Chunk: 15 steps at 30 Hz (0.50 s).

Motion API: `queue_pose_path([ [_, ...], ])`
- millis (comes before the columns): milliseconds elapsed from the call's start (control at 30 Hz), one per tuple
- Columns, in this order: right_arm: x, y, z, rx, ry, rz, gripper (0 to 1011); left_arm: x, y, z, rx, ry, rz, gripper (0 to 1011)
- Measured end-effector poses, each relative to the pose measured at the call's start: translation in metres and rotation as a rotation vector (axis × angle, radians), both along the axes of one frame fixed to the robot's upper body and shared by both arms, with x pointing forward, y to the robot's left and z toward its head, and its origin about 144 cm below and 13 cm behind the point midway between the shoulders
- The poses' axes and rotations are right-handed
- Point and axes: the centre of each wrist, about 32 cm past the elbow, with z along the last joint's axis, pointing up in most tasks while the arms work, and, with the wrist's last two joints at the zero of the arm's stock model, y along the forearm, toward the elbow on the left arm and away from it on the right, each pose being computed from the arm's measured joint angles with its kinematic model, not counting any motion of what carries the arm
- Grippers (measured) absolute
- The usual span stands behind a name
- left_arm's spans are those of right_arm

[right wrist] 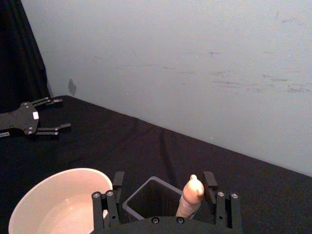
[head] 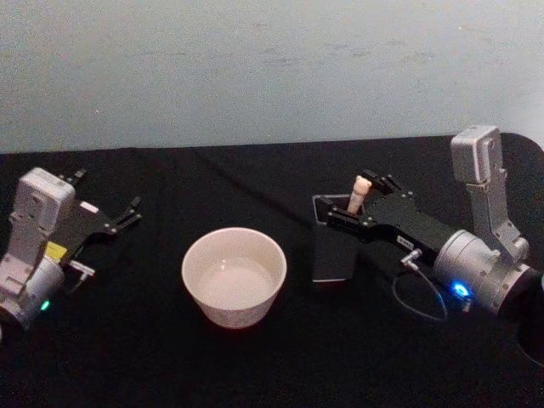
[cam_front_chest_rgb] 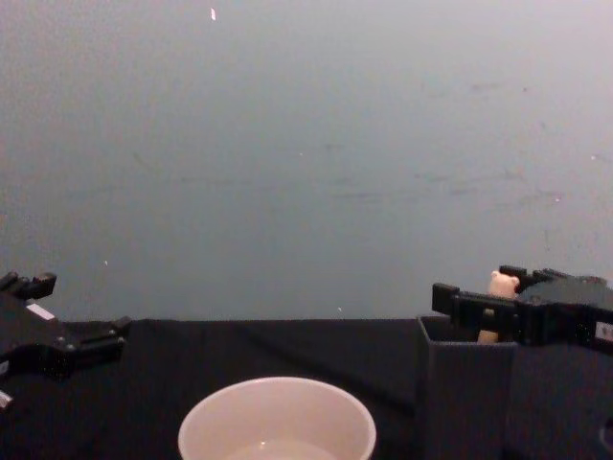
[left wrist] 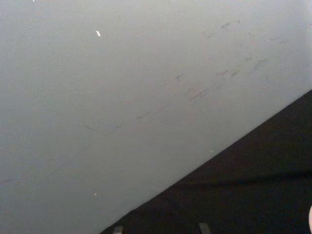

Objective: Pick up the stirring spoon with one hand, stir inside the cup, then place it back in its original position.

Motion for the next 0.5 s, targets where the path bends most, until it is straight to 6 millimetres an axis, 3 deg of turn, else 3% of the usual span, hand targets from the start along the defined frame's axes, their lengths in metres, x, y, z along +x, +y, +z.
queue_pose_path([
  [167,0.001,0.000,0.002,0.009,-0.024,0.003,1002,0.000,0.000,0.000,0.000,0.000,0.000,1001],
  [500,0.007,-0.011,0.036,0.088,-0.250,-0.086,1002,0.000,0.000,0.000,0.000,0.000,0.000,1001],
])
